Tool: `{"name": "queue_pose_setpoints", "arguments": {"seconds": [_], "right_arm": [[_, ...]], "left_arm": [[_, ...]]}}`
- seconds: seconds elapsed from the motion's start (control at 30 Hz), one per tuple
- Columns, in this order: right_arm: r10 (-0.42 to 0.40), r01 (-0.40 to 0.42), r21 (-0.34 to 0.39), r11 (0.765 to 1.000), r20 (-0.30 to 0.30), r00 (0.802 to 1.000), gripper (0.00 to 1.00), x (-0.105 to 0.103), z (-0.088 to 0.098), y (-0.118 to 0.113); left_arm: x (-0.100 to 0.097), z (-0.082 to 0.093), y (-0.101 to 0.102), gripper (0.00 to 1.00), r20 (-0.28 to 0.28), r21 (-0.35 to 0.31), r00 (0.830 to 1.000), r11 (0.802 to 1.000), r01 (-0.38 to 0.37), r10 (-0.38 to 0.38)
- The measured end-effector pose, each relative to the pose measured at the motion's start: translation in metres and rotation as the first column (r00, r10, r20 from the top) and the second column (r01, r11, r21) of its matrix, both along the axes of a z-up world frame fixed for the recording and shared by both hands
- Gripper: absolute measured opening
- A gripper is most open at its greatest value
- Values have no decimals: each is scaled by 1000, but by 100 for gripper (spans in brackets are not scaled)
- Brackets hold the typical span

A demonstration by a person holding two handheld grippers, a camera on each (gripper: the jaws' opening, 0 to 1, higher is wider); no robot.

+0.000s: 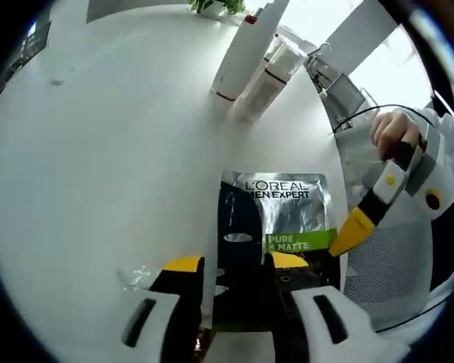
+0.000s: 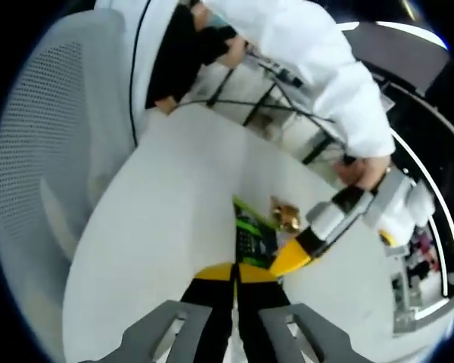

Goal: Arrange the skincare products in the storage area until every visible bottle or jar stands upright without overlapping.

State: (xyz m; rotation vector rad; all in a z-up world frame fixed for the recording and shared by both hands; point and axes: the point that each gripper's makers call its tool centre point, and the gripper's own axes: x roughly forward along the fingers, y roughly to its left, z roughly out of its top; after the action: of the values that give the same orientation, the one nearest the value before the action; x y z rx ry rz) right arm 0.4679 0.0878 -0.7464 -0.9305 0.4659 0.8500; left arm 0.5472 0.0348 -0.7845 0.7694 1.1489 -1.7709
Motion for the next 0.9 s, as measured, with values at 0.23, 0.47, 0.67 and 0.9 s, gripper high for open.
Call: {"name": "queue_pose_setpoints", "arguments": {"seconds": [0.23,0.47,0.67,0.9], "right_arm": [[6,-6,-17,1000,-4,1000,0,-1,-3,-3],[3,-3,-28,1000,-17,1000,0,-6,-7,-8],[-11,10,-41,999,-27,1000,0,-8,-11,-15],[-40,38,-66,997,-30,999,0,-7,-16,-27]], "left_arm": [[-4,-5,9,26,-32,44,999,999,-23,24],[5,-7,8,11,-8,35,998,998,-56,56],[1,-4,7,6,-19,19,997,997,-74,74],[3,0,12,4,-38,11,993,993,-115,116]]}}
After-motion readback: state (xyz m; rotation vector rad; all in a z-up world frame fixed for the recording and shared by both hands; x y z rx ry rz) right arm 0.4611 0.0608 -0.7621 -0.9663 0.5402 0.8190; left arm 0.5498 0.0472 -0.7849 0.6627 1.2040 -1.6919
